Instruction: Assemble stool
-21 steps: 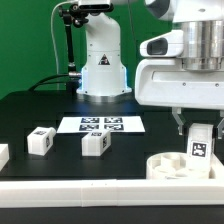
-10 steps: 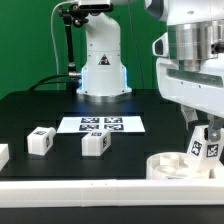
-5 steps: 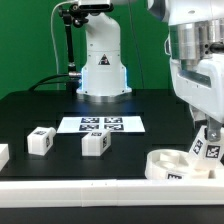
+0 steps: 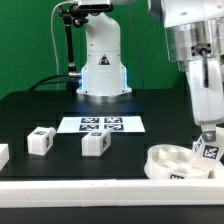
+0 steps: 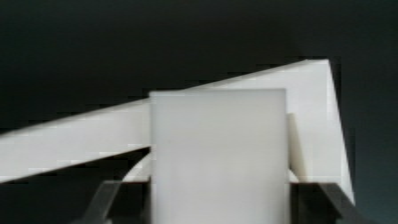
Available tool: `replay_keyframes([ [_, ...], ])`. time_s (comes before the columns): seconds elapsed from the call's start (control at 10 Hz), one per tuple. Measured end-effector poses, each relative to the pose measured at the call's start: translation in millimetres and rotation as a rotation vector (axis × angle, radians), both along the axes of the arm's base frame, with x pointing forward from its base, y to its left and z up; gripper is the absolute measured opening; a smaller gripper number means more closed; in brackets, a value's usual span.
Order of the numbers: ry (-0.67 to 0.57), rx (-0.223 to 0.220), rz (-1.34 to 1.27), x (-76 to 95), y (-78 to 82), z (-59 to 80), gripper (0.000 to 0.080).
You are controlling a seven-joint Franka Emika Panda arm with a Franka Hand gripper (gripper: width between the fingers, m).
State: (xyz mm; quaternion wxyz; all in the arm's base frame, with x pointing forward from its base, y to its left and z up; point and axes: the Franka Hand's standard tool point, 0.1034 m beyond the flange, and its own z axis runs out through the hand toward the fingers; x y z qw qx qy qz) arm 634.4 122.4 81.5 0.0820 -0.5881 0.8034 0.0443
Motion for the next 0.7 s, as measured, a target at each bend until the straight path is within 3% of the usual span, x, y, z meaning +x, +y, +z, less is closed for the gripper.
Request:
replay_keyframes([
  [0.6,-0.019,0.036,-0.154,2.8,2.8,-0.5,0.0338],
  [0.7,-0.022,0.035,-0.134,2.7,3.4,-0.6,0.0394],
])
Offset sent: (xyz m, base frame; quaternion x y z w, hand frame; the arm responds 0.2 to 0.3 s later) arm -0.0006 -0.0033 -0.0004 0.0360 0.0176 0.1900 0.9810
